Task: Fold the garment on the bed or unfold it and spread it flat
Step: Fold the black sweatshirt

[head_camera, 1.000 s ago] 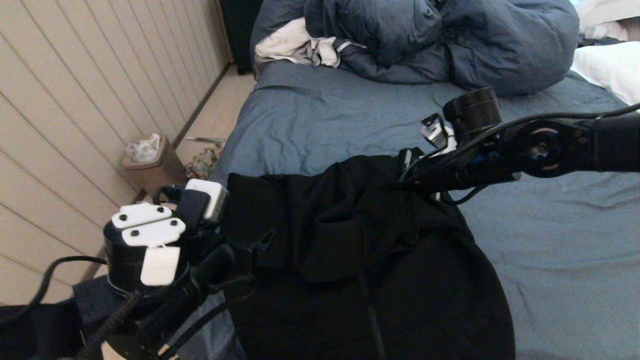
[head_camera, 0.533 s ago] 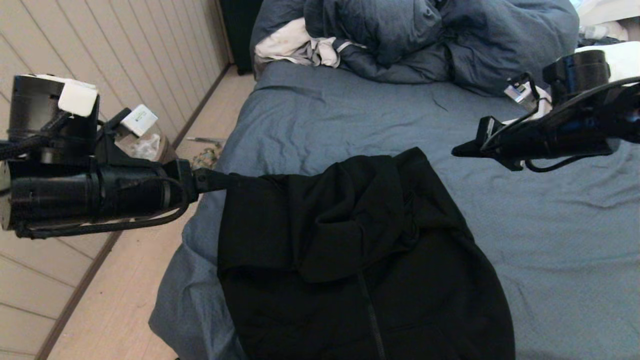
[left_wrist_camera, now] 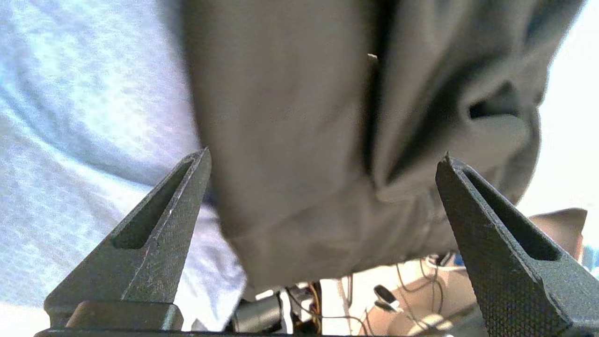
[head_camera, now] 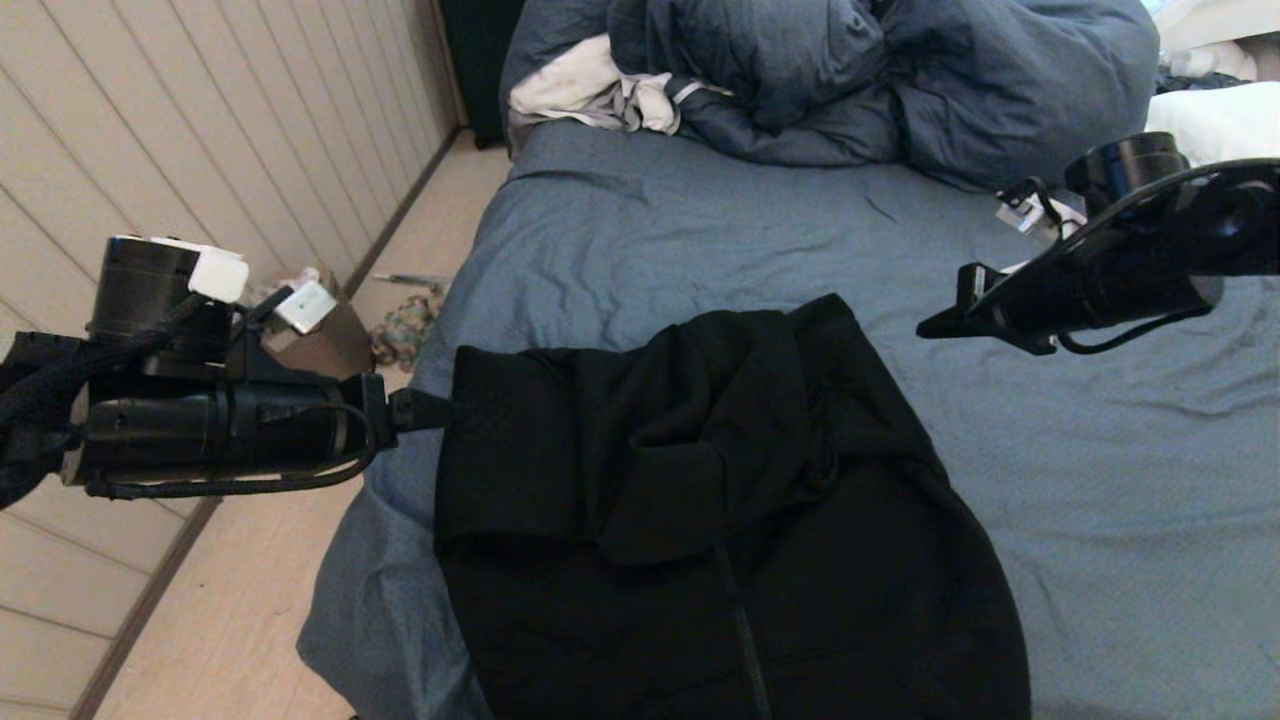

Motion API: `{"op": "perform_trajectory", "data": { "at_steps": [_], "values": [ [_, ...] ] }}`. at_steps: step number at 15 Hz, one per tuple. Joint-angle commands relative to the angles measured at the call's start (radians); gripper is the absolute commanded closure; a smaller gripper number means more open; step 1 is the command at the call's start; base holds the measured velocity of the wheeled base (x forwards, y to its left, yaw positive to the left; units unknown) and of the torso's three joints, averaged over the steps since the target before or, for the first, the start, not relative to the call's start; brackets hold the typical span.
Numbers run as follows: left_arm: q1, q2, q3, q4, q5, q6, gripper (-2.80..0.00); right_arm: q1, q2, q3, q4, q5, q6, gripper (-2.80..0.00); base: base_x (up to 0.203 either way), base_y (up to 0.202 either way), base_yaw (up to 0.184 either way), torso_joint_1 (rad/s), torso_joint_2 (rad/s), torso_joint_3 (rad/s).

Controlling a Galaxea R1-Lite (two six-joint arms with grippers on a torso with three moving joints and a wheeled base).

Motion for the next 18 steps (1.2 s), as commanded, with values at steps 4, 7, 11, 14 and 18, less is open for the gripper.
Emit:
{"op": "perform_trajectory", "data": {
  "at_steps": [4, 7, 11, 14, 18],
  "values": [
    [0.012, 0.055, 0.02, -0.035, -0.002, -0.013, -2.8, 0.023, 0.003, 0.037, 0.005, 0.021, 0.001, 0.0, 0.0, 0.0, 0.0, 0.0, 0.0, 0.0],
    [0.022, 0.053, 0.025, -0.035, -0.004, -0.026, -2.8, 0.022, 0.012, 0.037, 0.005, 0.021, 0.002, -2.8, 0.0, 0.0, 0.0, 0.0, 0.0, 0.0],
    [0.044, 0.07, 0.022, -0.057, -0.005, -0.028, -2.8, 0.015, 0.037, 0.033, 0.004, 0.019, -0.022, -2.8, 0.0, 0.0, 0.0, 0.0, 0.0, 0.0],
    [0.061, 0.13, 0.043, -0.144, -0.009, -0.026, -2.8, 0.012, 0.086, 0.047, 0.0, 0.021, -0.076, -2.8, 0.0, 0.0, 0.0, 0.0, 0.0, 0.0],
    [0.065, 0.172, 0.092, -0.288, -0.021, -0.024, -2.8, -0.001, 0.107, 0.037, -0.004, 0.022, -0.075, -2.8, 0.0, 0.0, 0.0, 0.0, 0.0, 0.0]
  ]
}}
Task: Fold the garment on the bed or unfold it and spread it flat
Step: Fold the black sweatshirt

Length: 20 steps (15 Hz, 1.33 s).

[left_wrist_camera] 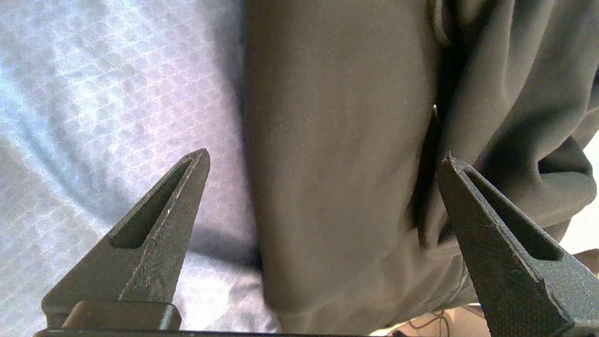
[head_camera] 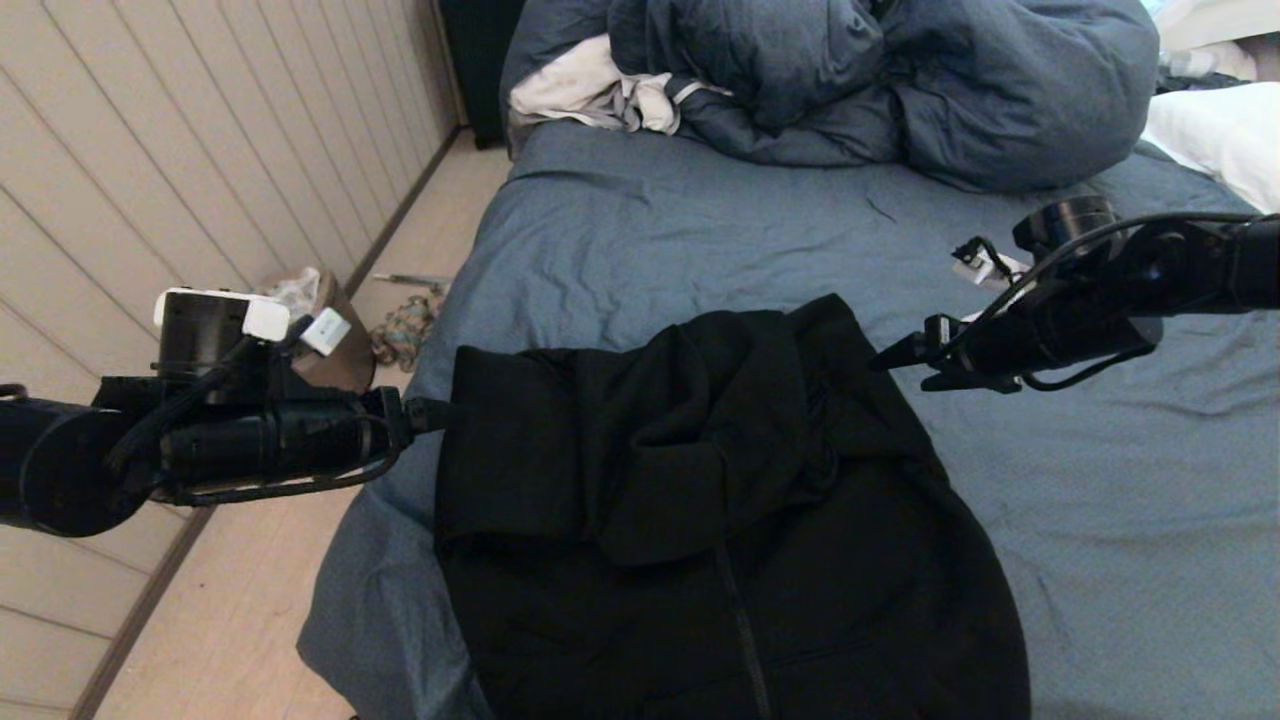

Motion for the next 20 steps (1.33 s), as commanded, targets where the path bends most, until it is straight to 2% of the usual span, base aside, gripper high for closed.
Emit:
{"op": "perform_trajectory", "data": {
  "at_steps": [1, 4, 7, 15, 17, 20],
  "values": [
    [0.001, 0.018, 0.009, -0.005, -0.009, -0.002, -2.8, 0.0, 0.007, 0.004, 0.003, 0.003, -0.001, -2.8, 0.0, 0.0, 0.0, 0.0, 0.0, 0.0],
    [0.001, 0.029, -0.022, -0.009, -0.019, -0.003, -2.8, 0.0, 0.003, 0.0, 0.001, 0.004, 0.0, -2.8, 0.0, 0.0, 0.0, 0.0, 0.0, 0.0],
    [0.0, 0.088, -0.093, -0.006, -0.066, -0.006, -2.8, 0.002, 0.004, 0.0, 0.001, 0.014, 0.001, -2.8, 0.0, 0.0, 0.0, 0.0, 0.0, 0.0],
    [-0.013, 0.28, -0.302, 0.013, -0.072, -0.002, -2.8, 0.008, -0.005, 0.006, 0.0, 0.014, -0.007, -2.8, 0.0, 0.0, 0.0, 0.0, 0.0, 0.0],
    [-0.056, 0.286, -0.313, 0.025, -0.072, -0.001, -2.8, 0.006, -0.001, -0.003, 0.0, 0.015, -0.005, -2.8, 0.0, 0.0, 0.0, 0.0, 0.0, 0.0],
    [-0.073, 0.306, -0.309, 0.022, -0.071, 0.004, -2.8, 0.005, -0.004, -0.003, 0.0, 0.015, -0.004, -2.8, 0.0, 0.0, 0.0, 0.0, 0.0, 0.0]
  ]
}}
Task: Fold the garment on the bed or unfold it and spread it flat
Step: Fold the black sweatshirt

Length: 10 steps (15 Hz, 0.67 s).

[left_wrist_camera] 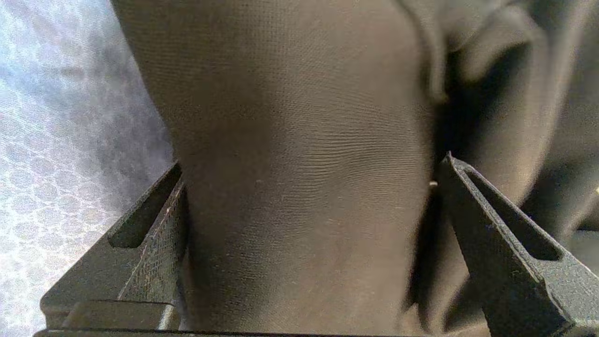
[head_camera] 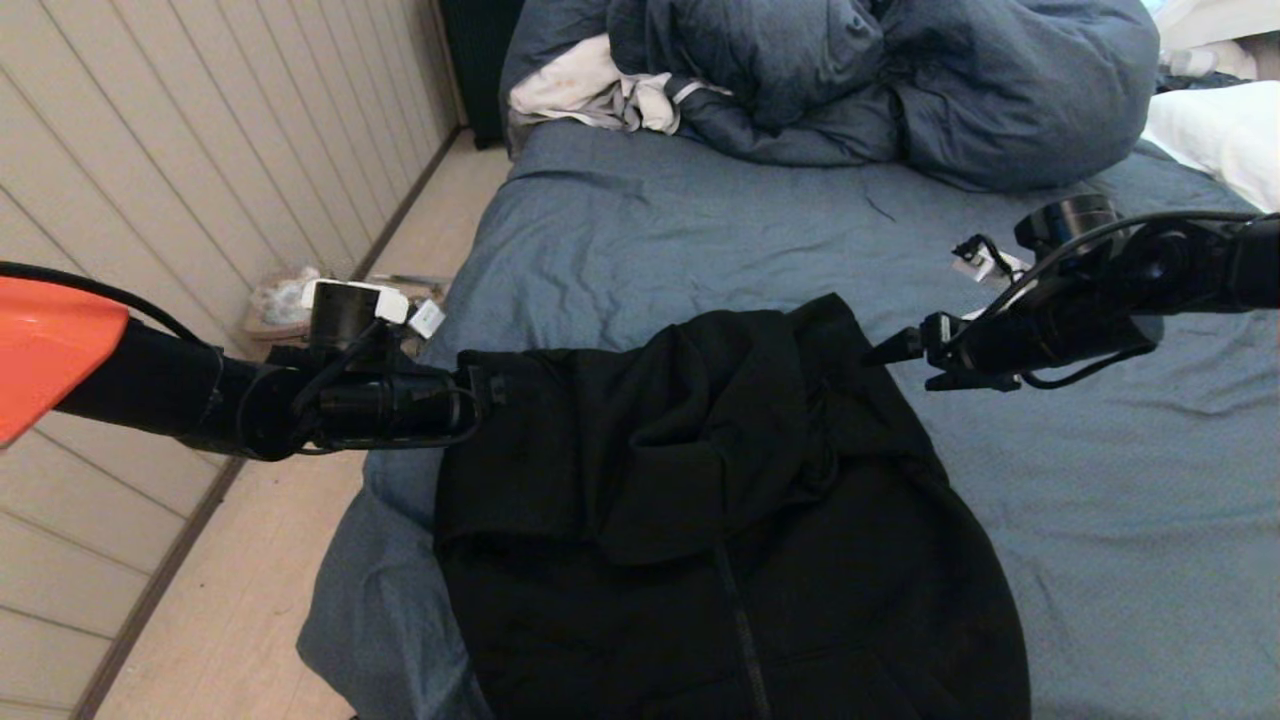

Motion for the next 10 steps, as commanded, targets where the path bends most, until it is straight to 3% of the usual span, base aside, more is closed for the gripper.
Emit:
{"op": "perform_trajectory", "data": {
  "at_steps": [1, 10],
  "values": [
    [-0.005, 0.014, 0.006, -0.006, -0.002, -0.004, 0.0, 0.001, -0.002, 0.0, 0.002, 0.003, 0.001, -2.8, 0.0, 0.0, 0.0, 0.0, 0.0, 0.0],
    [-0.005, -0.023, 0.018, -0.004, -0.004, -0.004, 0.0, 0.001, 0.028, 0.0, 0.002, 0.0, -0.004, -2.8, 0.0, 0.0, 0.0, 0.0, 0.0, 0.0]
  ]
}}
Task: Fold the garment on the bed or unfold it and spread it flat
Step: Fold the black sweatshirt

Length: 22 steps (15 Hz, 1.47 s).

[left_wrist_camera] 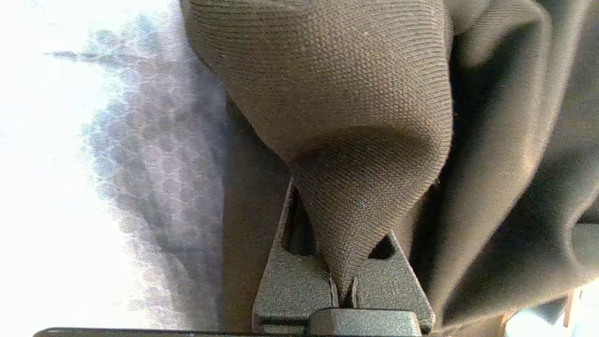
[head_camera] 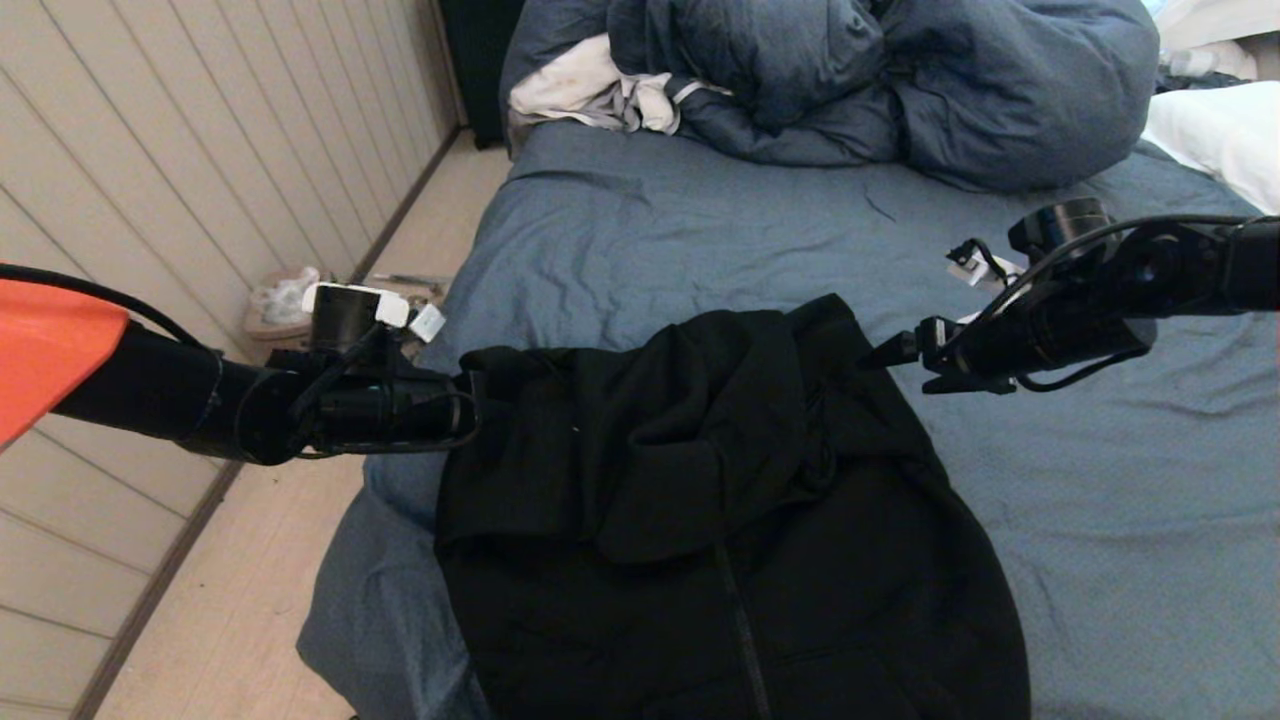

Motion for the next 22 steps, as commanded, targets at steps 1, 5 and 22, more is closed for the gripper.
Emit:
{"op": "perform_trajectory", "data": {
  "at_steps": [1, 5, 22],
  "values": [
    [0.0, -0.018, 0.004, -0.002, -0.002, -0.003, 0.0, 0.0, 0.027, -0.004, 0.001, 0.002, 0.001, -2.8, 0.0, 0.0, 0.0, 0.0, 0.0, 0.0],
    [0.0, -0.029, 0.022, -0.007, -0.002, -0.004, 0.0, 0.0, 0.047, 0.012, -0.012, 0.001, -0.013, -2.8, 0.0, 0.0, 0.0, 0.0, 0.0, 0.0],
    [-0.013, -0.02, 0.053, -0.12, -0.022, -0.001, 0.0, 0.071, 0.093, 0.085, -0.187, 0.002, 0.037, 0.0, 0.0, 0.0, 0.0, 0.0, 0.0, 0.0]
  ]
}}
